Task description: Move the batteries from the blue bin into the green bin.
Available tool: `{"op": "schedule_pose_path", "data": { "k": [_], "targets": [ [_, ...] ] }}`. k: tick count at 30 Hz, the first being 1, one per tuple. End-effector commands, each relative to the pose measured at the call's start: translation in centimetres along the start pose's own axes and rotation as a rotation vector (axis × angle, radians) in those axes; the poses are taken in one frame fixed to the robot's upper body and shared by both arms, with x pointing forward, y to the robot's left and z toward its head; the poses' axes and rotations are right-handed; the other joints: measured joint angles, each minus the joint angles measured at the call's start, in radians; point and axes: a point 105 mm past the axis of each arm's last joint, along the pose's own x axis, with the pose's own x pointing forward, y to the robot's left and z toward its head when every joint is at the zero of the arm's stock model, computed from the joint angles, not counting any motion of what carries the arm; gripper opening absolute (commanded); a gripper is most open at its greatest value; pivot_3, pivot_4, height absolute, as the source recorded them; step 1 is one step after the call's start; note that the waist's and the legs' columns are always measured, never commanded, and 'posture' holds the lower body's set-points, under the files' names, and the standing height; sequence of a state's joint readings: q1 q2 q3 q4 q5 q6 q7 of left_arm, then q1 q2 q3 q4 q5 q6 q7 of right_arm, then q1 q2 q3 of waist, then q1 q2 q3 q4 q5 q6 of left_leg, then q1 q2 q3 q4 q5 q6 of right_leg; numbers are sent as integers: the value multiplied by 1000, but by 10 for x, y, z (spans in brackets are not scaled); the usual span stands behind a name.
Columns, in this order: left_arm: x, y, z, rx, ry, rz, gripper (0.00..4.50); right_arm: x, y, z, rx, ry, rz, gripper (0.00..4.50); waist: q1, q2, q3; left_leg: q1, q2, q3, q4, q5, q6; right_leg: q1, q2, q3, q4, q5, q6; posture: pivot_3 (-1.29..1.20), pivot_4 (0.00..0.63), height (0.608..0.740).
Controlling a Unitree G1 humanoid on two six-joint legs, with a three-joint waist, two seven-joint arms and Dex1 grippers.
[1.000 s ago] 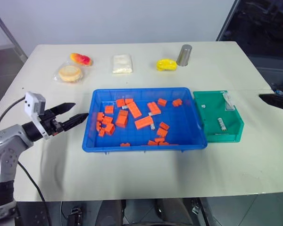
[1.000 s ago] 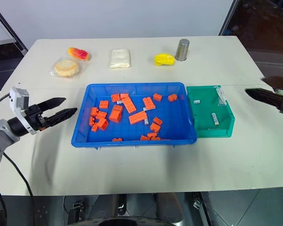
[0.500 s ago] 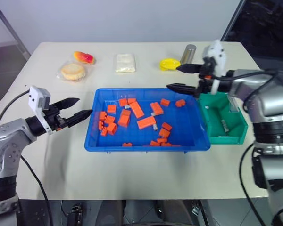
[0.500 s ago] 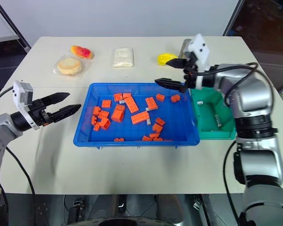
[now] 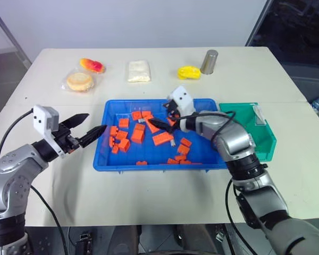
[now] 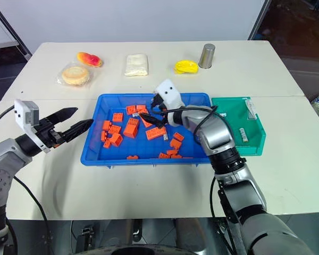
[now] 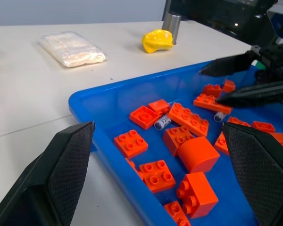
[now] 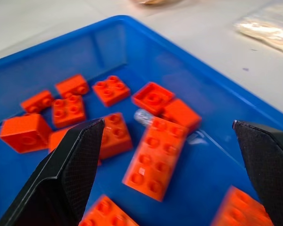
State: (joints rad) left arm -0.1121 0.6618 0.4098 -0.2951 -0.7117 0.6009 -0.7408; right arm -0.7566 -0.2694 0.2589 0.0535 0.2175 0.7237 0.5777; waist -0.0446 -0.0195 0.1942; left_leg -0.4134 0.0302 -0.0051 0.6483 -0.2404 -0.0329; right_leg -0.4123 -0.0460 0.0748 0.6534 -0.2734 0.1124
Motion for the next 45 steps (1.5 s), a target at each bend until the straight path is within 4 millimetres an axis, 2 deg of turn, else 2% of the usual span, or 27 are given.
{"op": "schedule_pose_path", "data": {
  "k": [1,8,15,25,31,34,36,38,39,45],
  "targets": [
    [0,-3,12,31,-43,-7,4500,6,7,11,-28,-12,2,4458,0,0,0,0,0,0,0,0,0,0,0,0,0,0,0,0,150,740],
    [4,-6,13,28,-67,-6,4500,14,3,-2,-28,72,1,4458,0,0,0,0,0,0,0,0,0,0,0,0,0,0,0,0,150,740],
    [6,-8,8,27,-84,8,4500,20,-10,-5,18,132,-1,4458,-1,0,0,0,0,0,0,0,0,0,0,0,0,0,0,0,150,740],
    [4,-9,5,22,-115,49,4500,24,4,-10,-8,203,72,4458,-1,0,0,0,0,0,0,0,0,0,0,0,0,0,0,0,150,740],
    [6,-10,3,19,-125,59,4500,29,1,-21,-25,240,58,4458,-1,0,0,0,0,0,0,0,0,0,0,0,0,0,0,0,150,740],
    [6,-10,4,20,-128,61,4500,32,-3,-20,-29,235,39,3658,-1,0,0,0,0,0,0,0,0,0,0,0,-1,0,0,0,150,740],
    [6,-10,4,21,-128,63,4500,32,-5,-18,-33,229,33,2729,-1,0,0,0,0,0,0,0,0,0,0,0,-1,0,0,0,150,740],
    [6,-9,4,22,-127,66,4500,32,-6,-16,-37,223,31,1584,-1,0,0,0,0,0,0,0,0,0,0,0,-1,0,0,0,150,740],
    [6,-9,4,23,-127,67,4500,32,-6,-15,-40,219,29,1187,-1,0,0,0,0,0,0,0,0,0,0,0,-1,0,0,0,150,740],
    [6,-8,4,25,-126,69,4500,30,-10,-5,-52,191,2,1156,-1,0,0,0,0,0,-1,0,0,0,0,0,-1,0,0,0,150,740]
  ]
}}
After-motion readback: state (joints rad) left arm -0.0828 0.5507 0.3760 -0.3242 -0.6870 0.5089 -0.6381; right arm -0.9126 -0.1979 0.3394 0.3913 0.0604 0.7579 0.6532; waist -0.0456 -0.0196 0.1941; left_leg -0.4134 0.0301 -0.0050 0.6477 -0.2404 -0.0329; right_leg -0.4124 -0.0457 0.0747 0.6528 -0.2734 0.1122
